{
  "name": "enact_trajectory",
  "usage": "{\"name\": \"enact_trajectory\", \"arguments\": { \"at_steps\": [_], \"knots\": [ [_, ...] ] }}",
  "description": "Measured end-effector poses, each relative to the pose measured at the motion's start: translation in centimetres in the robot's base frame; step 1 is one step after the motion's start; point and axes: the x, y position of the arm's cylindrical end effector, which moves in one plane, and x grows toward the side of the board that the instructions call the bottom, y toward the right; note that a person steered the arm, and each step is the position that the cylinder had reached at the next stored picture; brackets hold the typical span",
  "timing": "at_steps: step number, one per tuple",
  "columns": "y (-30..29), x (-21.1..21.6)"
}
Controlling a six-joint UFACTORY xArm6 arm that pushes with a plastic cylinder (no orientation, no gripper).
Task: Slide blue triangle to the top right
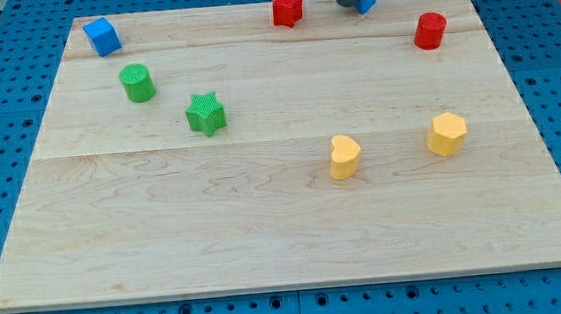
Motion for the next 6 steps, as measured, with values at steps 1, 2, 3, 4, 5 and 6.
{"name": "enact_trajectory", "arguments": {
  "at_steps": [1, 2, 3, 4, 5, 6],
  "knots": [
    [-0.6, 0.1],
    [-1.3, 0.0],
    [-0.2, 0.1],
    [1.7, 0.0],
    [3.5, -0.1],
    [5.0, 0.0]
  ]
}}
